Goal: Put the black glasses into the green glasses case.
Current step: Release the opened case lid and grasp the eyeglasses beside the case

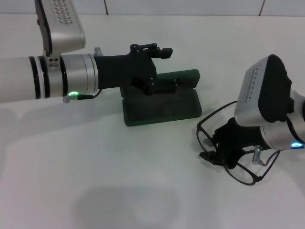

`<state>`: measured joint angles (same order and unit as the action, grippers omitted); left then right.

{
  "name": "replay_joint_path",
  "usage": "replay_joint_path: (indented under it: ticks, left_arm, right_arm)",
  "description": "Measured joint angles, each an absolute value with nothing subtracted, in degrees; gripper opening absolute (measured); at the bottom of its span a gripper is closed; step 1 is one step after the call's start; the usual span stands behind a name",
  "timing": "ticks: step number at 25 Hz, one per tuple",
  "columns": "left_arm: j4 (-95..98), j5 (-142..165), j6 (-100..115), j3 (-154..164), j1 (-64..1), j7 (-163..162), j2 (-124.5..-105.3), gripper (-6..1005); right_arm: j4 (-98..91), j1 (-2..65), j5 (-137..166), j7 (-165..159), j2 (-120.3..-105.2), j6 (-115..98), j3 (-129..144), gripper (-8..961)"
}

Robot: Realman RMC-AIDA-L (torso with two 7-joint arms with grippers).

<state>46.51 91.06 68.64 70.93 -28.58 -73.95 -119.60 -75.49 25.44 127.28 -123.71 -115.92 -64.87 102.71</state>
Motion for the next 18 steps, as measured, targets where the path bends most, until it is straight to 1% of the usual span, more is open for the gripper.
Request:
replay_joint_path:
  ticks: [18]
  left_arm:
    - [46.6, 91.3, 68.6, 70.9, -28.6, -73.8, -119.59, 786]
  right_arm:
    - [-78.5, 25.6, 130.3, -127.7, -115.80, -70.5, 99.5, 316]
